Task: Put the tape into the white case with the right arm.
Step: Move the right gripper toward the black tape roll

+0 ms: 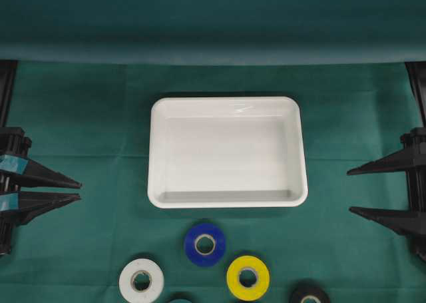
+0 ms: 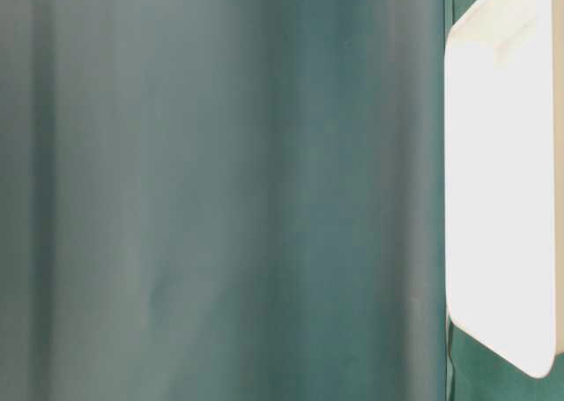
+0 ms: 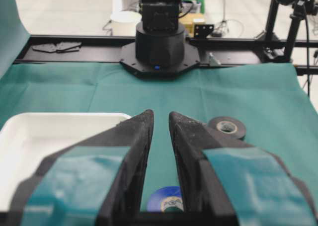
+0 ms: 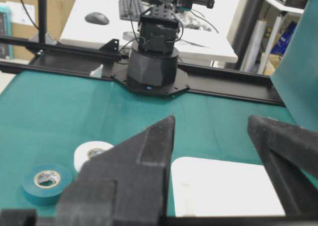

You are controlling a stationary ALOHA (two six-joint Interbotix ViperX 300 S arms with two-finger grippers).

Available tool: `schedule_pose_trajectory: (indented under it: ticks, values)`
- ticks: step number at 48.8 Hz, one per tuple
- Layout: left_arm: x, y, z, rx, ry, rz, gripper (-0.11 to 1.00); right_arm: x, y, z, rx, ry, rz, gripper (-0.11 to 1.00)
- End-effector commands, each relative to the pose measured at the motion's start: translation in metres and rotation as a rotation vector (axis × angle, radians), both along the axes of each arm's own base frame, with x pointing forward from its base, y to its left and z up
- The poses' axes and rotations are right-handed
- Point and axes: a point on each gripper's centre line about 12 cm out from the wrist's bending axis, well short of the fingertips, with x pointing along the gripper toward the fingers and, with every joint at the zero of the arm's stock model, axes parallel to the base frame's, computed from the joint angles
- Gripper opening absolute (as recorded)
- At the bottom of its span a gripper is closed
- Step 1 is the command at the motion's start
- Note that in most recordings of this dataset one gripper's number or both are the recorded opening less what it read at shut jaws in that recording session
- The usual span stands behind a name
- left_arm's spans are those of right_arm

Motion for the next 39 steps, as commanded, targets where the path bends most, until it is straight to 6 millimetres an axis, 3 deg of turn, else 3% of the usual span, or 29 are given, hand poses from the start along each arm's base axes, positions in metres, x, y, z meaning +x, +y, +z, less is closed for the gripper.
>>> schedule_pose_trajectory:
  ticks: [1, 3, 8, 14, 39]
  values:
    - [-0.002, 0.001, -0.005, -0.013, 0.002, 0.008, 0.24, 0.001, 0.000, -0.001, 0.008, 0.002, 0.000, 0.24]
    - [-0.004, 0.001, -0.006, -0.012, 0.002, 0.008, 0.22, 0.000, -0.001, -0.003, 0.006, 0.008, -0.002, 0.22]
    - [-0.010, 0.001, -0.013, -0.012, 0.005, 0.008, 0.03, -0.001, 0.000, -0.007, 0.005, 0.017, -0.001, 0.02]
    - [-0.018, 0.001, -0.021, -0.015, 0.006, 0.008, 0.00, -0.001, 0.000, -0.010, 0.006, 0.028, -0.001, -0.09]
    - [-0.056, 0.000, -0.082, -0.025, 0.256, 0.002, 0.00, -0.014, 0.000, -0.049, 0.071, 0.181, -0.003, -0.10]
